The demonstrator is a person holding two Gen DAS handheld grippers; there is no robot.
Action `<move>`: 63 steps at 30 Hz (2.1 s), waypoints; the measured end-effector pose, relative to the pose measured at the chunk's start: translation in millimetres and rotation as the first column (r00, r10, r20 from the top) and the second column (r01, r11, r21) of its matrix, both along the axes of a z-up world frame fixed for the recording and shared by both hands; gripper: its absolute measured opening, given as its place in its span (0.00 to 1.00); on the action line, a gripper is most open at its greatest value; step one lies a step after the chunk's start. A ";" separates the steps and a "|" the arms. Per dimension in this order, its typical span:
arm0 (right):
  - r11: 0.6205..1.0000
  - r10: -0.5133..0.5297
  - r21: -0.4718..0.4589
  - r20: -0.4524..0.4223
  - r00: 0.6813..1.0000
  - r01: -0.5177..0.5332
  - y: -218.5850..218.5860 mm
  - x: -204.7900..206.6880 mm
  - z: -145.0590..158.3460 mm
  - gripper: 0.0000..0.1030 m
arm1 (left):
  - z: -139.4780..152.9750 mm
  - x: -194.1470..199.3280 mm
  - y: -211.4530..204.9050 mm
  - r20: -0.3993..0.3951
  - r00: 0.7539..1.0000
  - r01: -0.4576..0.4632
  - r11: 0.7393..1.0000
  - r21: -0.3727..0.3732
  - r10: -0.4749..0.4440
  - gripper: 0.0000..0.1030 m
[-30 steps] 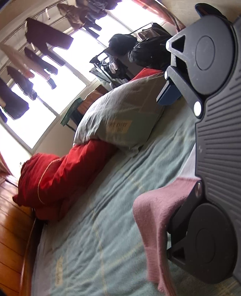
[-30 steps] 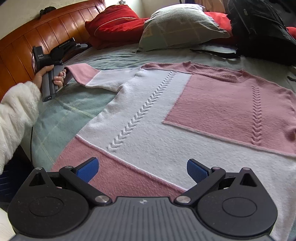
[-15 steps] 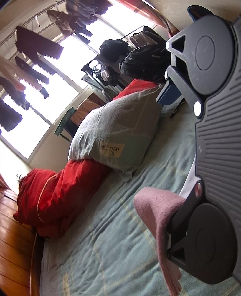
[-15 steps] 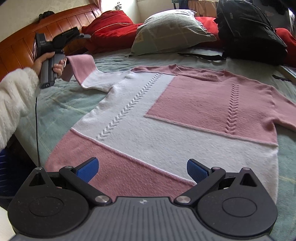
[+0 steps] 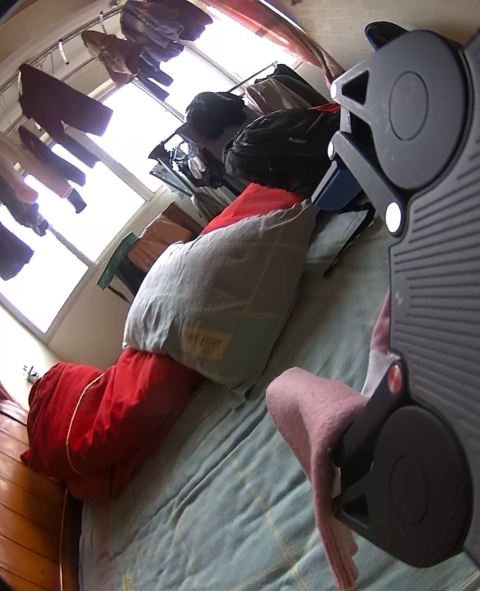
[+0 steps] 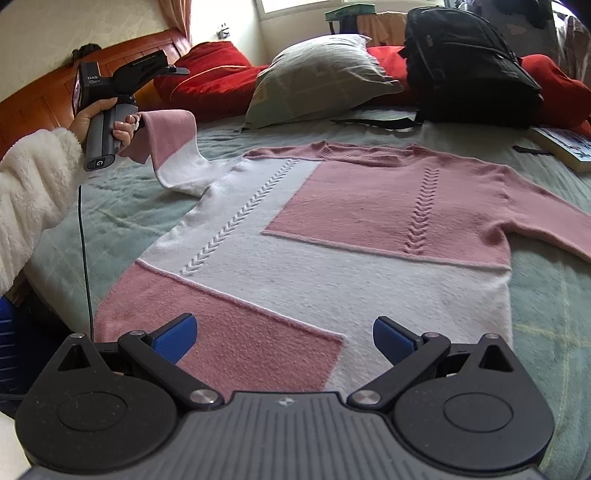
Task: Fold clothes
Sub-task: 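Lift the held pink sleeve off the bedspread with the left gripper, then carry the held sleeve across the sweater chest with the left gripper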
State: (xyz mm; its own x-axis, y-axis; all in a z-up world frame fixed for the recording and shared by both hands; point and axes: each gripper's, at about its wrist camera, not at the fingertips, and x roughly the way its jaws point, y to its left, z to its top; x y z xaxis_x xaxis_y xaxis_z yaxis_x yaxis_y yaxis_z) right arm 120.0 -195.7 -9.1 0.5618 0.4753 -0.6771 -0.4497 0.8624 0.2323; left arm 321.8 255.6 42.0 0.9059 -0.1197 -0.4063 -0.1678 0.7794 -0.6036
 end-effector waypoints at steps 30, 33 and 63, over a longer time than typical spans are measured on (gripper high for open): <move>0.989 -0.083 0.122 -0.014 0.996 0.084 -72.1 -13.6 -13.6 1.00 | 18.7 45.5 -122.7 -0.048 0.994 0.102 0.995 -0.006 -0.102 0.99; 0.989 -0.089 0.118 -0.017 0.996 0.090 -75.1 -14.0 -15.1 1.00 | 18.3 49.7 -136.3 -0.050 0.991 0.121 0.993 -0.004 -0.121 0.99; 0.984 -0.112 0.138 -0.042 0.993 0.117 -91.2 -9.2 -25.9 1.00 | -8.9 83.5 -217.2 -0.132 0.962 0.246 0.969 0.028 -0.241 0.99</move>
